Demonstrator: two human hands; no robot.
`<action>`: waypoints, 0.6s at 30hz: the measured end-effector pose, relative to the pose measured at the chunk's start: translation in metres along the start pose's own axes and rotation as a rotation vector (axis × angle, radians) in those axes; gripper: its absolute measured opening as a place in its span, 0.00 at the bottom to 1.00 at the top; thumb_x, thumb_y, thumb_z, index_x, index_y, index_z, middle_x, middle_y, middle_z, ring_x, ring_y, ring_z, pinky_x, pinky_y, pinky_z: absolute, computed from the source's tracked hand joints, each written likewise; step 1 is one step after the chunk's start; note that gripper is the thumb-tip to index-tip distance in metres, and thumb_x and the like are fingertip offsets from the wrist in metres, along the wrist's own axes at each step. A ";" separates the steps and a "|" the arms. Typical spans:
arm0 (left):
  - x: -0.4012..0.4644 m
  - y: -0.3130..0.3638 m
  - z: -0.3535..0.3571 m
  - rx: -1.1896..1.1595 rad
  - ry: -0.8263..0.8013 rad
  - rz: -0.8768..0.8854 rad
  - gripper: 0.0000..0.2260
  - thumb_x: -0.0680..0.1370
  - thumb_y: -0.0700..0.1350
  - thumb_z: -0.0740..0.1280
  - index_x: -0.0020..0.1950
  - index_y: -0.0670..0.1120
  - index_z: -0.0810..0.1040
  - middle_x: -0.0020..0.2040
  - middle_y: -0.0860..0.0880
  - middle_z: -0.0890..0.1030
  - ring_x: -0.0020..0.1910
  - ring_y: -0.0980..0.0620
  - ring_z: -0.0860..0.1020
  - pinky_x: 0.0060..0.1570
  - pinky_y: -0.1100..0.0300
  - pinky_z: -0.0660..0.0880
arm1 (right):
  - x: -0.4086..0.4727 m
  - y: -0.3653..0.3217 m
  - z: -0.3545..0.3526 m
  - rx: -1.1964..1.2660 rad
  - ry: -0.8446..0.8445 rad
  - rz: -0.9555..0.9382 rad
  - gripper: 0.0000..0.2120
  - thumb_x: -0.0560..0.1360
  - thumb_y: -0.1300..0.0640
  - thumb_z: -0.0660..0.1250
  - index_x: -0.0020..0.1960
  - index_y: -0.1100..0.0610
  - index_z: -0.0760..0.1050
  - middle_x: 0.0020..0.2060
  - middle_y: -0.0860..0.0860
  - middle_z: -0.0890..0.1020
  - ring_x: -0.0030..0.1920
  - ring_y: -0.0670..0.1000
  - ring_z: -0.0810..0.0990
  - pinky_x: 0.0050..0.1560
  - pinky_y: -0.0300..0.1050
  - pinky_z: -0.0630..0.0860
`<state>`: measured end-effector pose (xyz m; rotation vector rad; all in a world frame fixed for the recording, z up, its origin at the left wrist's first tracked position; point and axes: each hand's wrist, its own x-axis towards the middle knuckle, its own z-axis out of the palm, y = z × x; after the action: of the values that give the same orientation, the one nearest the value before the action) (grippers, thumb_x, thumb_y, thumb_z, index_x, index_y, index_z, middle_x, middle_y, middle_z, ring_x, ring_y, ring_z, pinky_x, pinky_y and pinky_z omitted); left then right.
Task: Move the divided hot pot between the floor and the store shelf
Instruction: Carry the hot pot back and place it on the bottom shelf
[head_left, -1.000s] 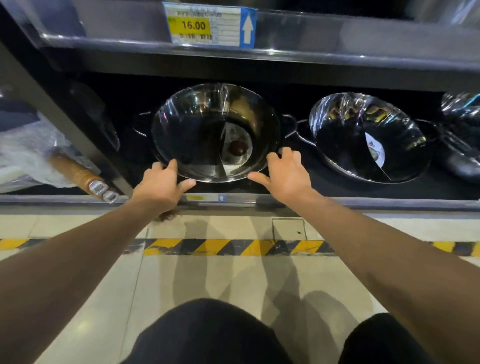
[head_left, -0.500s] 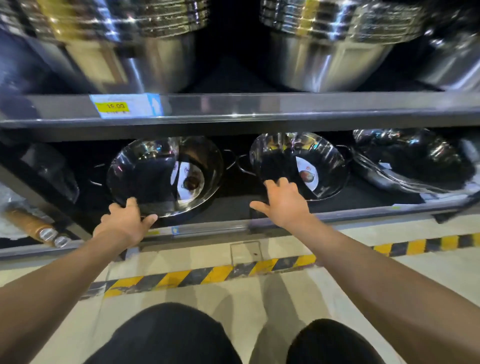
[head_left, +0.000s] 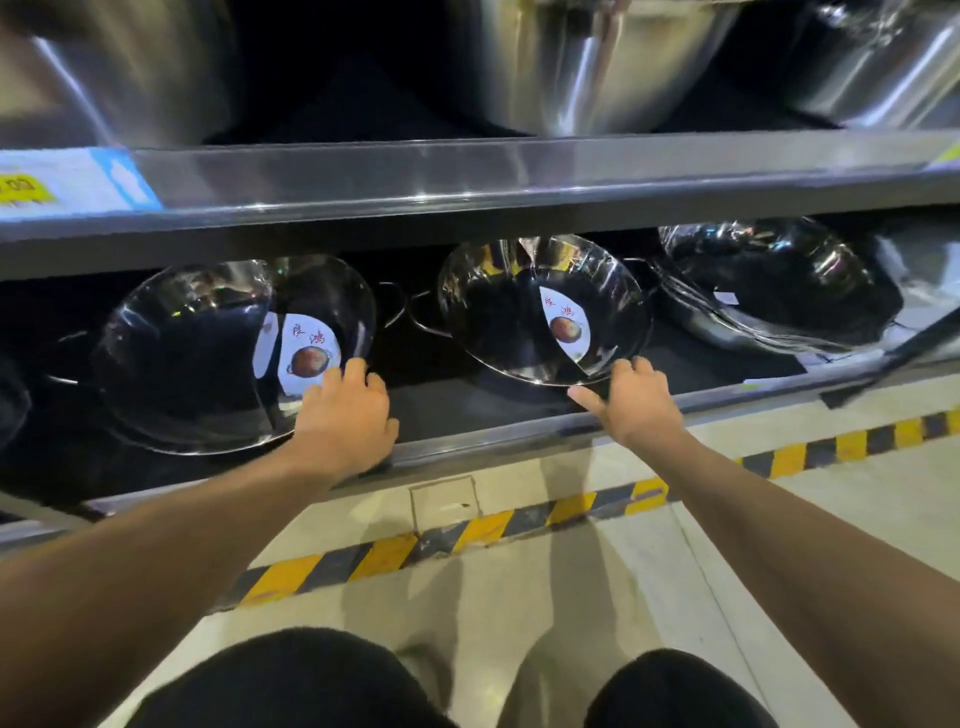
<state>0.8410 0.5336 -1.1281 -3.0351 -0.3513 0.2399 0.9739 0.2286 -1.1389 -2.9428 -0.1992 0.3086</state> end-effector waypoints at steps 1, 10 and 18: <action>-0.001 -0.004 0.003 0.015 0.017 0.024 0.26 0.77 0.57 0.61 0.68 0.41 0.70 0.65 0.42 0.69 0.60 0.40 0.70 0.52 0.46 0.72 | 0.002 -0.001 0.000 0.016 0.012 0.017 0.37 0.76 0.31 0.61 0.68 0.62 0.69 0.67 0.60 0.71 0.67 0.64 0.68 0.65 0.58 0.69; -0.004 -0.002 0.011 0.011 0.087 0.028 0.27 0.74 0.58 0.61 0.64 0.40 0.72 0.60 0.42 0.71 0.53 0.42 0.70 0.47 0.50 0.70 | 0.008 -0.001 -0.008 -0.019 0.048 0.045 0.35 0.75 0.32 0.62 0.66 0.60 0.70 0.64 0.58 0.73 0.66 0.62 0.69 0.56 0.59 0.74; -0.040 -0.030 0.009 -0.017 0.051 -0.092 0.23 0.75 0.57 0.62 0.63 0.43 0.71 0.57 0.42 0.72 0.52 0.41 0.72 0.45 0.50 0.69 | -0.009 -0.017 -0.003 -0.115 -0.011 -0.018 0.41 0.75 0.30 0.61 0.74 0.60 0.64 0.74 0.58 0.65 0.71 0.62 0.66 0.59 0.61 0.74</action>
<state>0.7941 0.5537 -1.1287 -3.0257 -0.4901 0.1533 0.9637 0.2436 -1.1307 -3.0515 -0.2528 0.3214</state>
